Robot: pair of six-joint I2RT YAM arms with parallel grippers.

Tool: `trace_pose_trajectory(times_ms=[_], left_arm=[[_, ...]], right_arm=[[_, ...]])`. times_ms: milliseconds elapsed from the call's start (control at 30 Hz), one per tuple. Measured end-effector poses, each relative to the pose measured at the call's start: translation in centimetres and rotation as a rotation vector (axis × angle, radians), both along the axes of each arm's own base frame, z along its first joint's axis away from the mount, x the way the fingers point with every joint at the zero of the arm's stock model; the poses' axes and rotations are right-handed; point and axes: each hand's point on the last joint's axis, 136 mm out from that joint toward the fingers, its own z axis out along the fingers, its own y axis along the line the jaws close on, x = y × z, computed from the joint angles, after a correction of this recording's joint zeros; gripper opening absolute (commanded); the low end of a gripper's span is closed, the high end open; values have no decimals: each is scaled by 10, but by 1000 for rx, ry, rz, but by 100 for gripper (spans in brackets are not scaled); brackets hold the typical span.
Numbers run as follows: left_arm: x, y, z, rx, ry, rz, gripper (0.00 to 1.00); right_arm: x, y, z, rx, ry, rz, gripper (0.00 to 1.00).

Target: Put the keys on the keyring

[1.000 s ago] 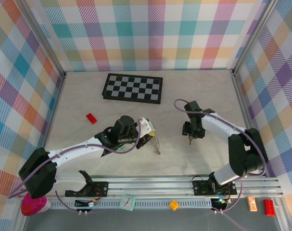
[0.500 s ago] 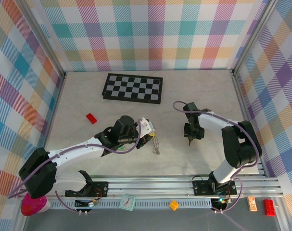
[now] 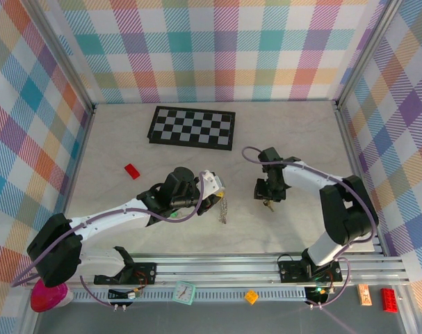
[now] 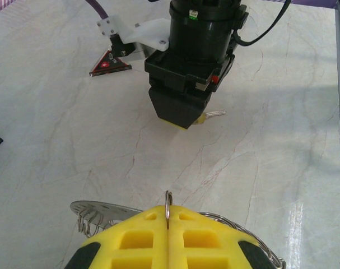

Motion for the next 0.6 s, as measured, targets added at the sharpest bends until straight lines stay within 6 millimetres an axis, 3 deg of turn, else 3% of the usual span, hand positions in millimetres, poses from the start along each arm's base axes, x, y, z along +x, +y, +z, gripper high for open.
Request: trace_pose_trajectory(times_ms=[233,600], left_arm=[[0,0,0,0,0,0,0],[0,0,0,0,0,0,0]], right_arm=[[12,-20,24,-51,-106,-61,54],[15,-23,12,-87,-71,-90,41]])
